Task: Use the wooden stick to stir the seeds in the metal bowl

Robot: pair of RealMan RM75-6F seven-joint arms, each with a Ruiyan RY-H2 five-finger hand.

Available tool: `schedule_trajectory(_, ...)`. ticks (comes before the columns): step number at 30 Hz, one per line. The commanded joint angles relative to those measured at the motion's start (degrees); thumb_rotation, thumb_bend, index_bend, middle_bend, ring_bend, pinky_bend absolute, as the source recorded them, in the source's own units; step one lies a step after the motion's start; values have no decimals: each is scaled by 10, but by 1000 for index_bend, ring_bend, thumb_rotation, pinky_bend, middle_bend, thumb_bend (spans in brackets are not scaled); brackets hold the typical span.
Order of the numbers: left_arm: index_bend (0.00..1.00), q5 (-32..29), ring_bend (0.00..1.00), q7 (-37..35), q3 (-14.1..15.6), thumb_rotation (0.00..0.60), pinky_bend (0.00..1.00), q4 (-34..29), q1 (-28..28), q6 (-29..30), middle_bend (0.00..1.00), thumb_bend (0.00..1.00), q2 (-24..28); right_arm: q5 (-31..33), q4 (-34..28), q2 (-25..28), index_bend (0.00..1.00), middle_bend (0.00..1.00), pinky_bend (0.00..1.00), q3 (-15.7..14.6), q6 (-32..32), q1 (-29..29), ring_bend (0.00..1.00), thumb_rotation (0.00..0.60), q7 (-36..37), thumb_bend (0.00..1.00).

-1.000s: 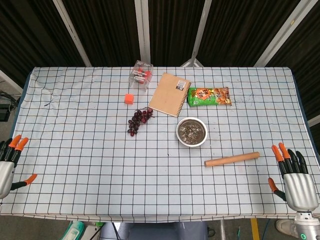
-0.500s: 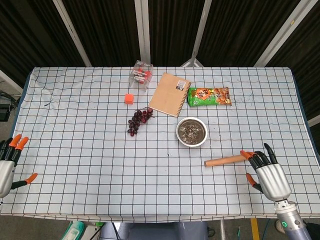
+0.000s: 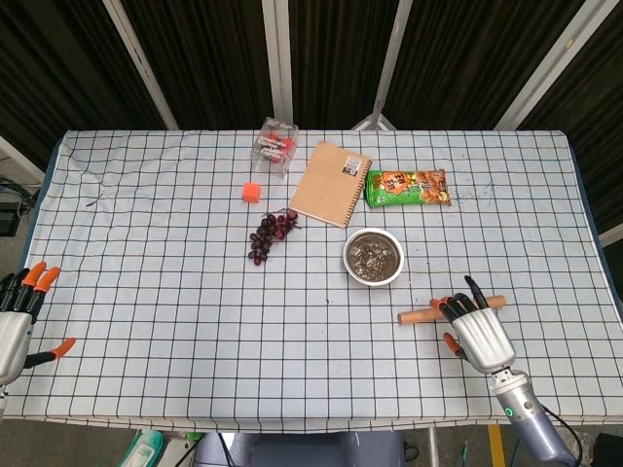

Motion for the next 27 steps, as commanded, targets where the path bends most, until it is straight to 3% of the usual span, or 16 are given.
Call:
schedule_trajectory(1,0,-1,0,-1,0,600,0,-1,0,-1,0,65,0,6,15,-18,332,366,0,2,-14,9,294,600,-9,363)
schedule_trajectory(27,0,-8,0,-3,-1,600,0,-5,-3,-8,0,65,3,42,105,-102,408,383,0,10,-33,34,295,600,12,363)
